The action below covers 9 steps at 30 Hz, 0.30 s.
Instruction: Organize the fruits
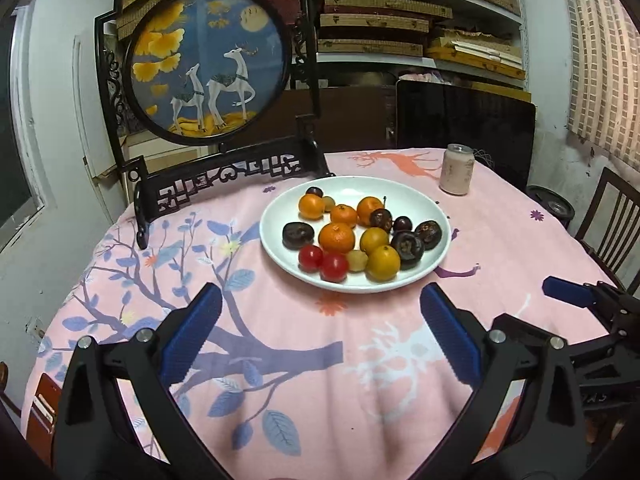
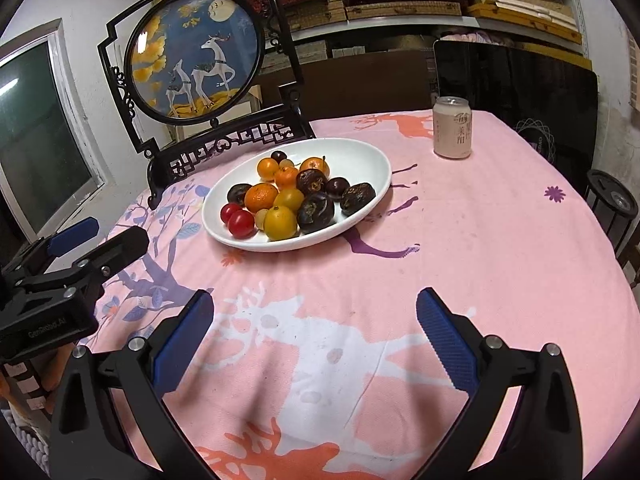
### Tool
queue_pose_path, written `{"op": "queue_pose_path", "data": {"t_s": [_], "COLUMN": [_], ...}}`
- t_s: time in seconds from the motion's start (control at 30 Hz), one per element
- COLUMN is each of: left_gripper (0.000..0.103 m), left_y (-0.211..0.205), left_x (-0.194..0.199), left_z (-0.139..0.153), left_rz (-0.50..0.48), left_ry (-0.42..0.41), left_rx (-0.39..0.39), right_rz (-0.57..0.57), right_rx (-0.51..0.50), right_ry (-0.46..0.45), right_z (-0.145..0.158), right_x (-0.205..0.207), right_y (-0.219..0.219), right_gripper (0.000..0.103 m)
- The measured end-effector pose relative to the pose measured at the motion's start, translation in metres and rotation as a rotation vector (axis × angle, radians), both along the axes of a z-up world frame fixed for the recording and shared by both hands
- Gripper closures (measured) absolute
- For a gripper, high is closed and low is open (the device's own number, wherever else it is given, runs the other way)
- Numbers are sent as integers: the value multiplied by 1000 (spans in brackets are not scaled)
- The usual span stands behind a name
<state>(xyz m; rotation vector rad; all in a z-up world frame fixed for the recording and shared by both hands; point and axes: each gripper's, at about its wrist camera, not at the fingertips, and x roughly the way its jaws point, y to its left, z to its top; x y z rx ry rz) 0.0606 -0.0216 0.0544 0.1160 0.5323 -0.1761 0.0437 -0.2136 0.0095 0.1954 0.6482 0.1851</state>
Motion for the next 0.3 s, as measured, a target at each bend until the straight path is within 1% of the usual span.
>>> {"op": "queue_pose_path", "data": {"t_s": [0.2, 0.3], "left_gripper": [2, 2], "left_y": [-5, -3], "left_x": [-5, -3], "left_z": [2, 1], "left_rz": [24, 32], "left_ry": [-29, -18], "left_rx": [36, 25], "right_rz": [12, 16], "right_rx": [-10, -11], "right_ry": [7, 10], "right_z": [-1, -1], "right_x": [0, 0], "right_y": [4, 5], "right_gripper": [2, 2]}}
